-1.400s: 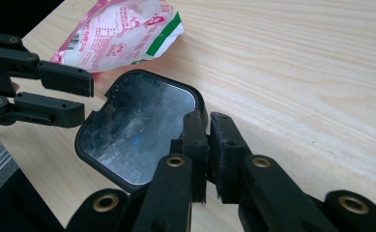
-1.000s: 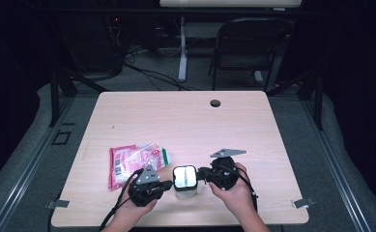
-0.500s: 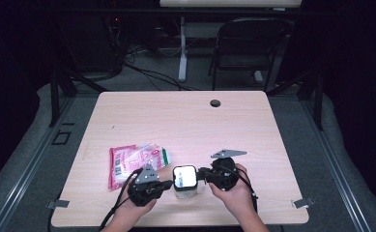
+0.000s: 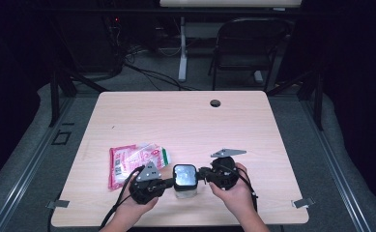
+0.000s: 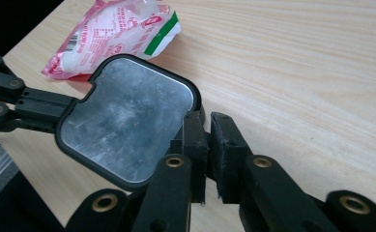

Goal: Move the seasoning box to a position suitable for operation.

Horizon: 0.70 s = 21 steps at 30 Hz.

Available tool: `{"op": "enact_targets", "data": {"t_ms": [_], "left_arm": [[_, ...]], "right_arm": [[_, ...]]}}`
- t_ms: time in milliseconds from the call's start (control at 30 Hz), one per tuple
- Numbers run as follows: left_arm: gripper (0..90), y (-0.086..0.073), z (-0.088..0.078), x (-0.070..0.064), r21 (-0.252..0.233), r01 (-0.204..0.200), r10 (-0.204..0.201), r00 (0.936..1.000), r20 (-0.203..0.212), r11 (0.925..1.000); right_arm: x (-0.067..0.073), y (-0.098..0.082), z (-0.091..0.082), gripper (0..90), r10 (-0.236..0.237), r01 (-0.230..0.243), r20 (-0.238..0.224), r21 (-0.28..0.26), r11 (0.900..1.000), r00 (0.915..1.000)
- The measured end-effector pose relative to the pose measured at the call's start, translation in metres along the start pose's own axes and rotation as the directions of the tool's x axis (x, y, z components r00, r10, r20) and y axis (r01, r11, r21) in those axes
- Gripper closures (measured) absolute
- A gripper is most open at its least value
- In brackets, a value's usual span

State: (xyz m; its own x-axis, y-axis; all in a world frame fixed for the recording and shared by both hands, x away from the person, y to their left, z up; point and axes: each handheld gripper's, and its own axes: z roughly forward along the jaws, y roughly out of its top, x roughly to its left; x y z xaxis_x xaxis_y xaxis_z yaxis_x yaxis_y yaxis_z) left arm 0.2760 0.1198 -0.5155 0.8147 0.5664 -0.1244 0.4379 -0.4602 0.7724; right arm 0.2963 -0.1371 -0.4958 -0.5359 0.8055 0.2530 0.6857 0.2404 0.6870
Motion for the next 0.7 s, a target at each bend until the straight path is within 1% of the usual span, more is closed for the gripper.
{"op": "enact_targets", "data": {"t_ms": [33,67,100,133,167,200,233,267,300,333,367,400,433,467,567,633,700], "left_arm": [[90.0,0.000,0.000,0.000,-0.006,0.004,-0.004,1.0000,-0.002,1.0000],[90.0,0.001,0.000,-0.001,-0.003,0.004,-0.004,1.0000,-0.008,1.0000],[90.0,0.002,0.000,-0.001,-0.006,0.006,-0.006,1.0000,-0.005,1.0000],[89.9,0.003,0.000,0.000,-0.003,0.009,-0.009,1.0000,0.000,1.0000],[89.8,0.004,0.000,-0.001,-0.005,0.012,-0.012,0.9999,-0.009,0.9999],[89.7,0.007,0.000,-0.002,-0.004,0.010,-0.010,1.0000,-0.002,0.9999],[89.6,0.007,0.000,-0.002,-0.004,0.010,-0.010,1.0000,-0.002,0.9999],[89.6,0.009,0.000,-0.002,-0.003,0.005,-0.005,1.0000,-0.002,1.0000],[89.3,0.011,0.000,-0.003,-0.004,0.003,-0.003,1.0000,-0.003,1.0000],[89.1,0.012,0.000,-0.004,-0.004,0.002,-0.002,1.0000,0.002,1.0000],[89.1,0.014,0.000,-0.005,-0.004,-0.003,0.003,1.0000,-0.001,1.0000],[88.8,0.018,0.000,-0.007,-0.001,-0.013,0.013,0.9999,-0.005,0.9999],[88.6,0.018,0.000,-0.007,-0.001,-0.013,0.013,0.9999,-0.005,0.9999],[88.4,0.020,0.001,-0.007,-0.001,-0.018,0.018,0.9998,-0.005,0.9998],[87.8,0.024,0.000,-0.008,0.000,-0.024,0.024,0.9997,-0.007,0.9997],[87.7,0.029,0.000,-0.008,-0.001,-0.019,0.019,0.9998,-0.005,0.9998],[87.7,0.029,0.001,-0.008,-0.004,-0.018,0.018,0.9998,-0.008,0.9998]], "right_arm": [[0.001,0.001,0.000,81.8,-0.008,0.008,0.004,0.000,1.000,1.0000],[0.001,0.001,0.000,81.8,-0.008,0.008,0.004,0.000,1.000,1.0000],[0.002,0.001,0.000,80.7,-0.012,0.012,-0.005,0.011,1.000,0.9999],[0.003,0.002,0.000,79.9,-0.019,0.019,-0.006,0.019,1.000,0.9998],[0.004,0.002,0.000,79.1,-0.026,0.026,-0.006,0.022,0.999,0.9996],[0.006,0.002,-0.003,76.2,-0.041,0.042,-0.015,0.025,0.999,0.9990],[0.006,0.002,-0.003,76.2,-0.041,0.042,-0.015,0.025,0.999,0.9990],[0.007,0.001,-0.004,74.2,-0.039,0.039,-0.019,0.023,0.999,0.9991],[0.007,0.000,-0.009,70.3,-0.063,0.064,-0.032,0.017,0.998,0.9975],[0.008,-0.001,-0.009,68.6,-0.065,0.065,-0.032,0.004,0.998,0.9974],[0.008,-0.001,-0.009,68.6,-0.065,0.065,-0.032,0.004,0.998,0.9974],[0.009,-0.003,-0.013,64.9,-0.077,0.077,-0.054,-0.008,0.997,0.9955],[0.010,-0.004,-0.015,63.3,-0.084,0.083,-0.062,-0.022,0.996,0.9945],[0.011,-0.005,-0.017,62.5,-0.094,0.093,-0.066,-0.031,0.995,0.9934],[0.013,-0.007,-0.020,61.1,-0.101,0.098,-0.075,-0.045,0.994,0.9920],[0.018,-0.009,-0.023,59.0,-0.123,0.118,-0.081,-0.055,0.991,0.9891],[0.021,-0.010,-0.024,57.5,-0.139,0.135,-0.083,-0.054,0.989,0.9868]]}}
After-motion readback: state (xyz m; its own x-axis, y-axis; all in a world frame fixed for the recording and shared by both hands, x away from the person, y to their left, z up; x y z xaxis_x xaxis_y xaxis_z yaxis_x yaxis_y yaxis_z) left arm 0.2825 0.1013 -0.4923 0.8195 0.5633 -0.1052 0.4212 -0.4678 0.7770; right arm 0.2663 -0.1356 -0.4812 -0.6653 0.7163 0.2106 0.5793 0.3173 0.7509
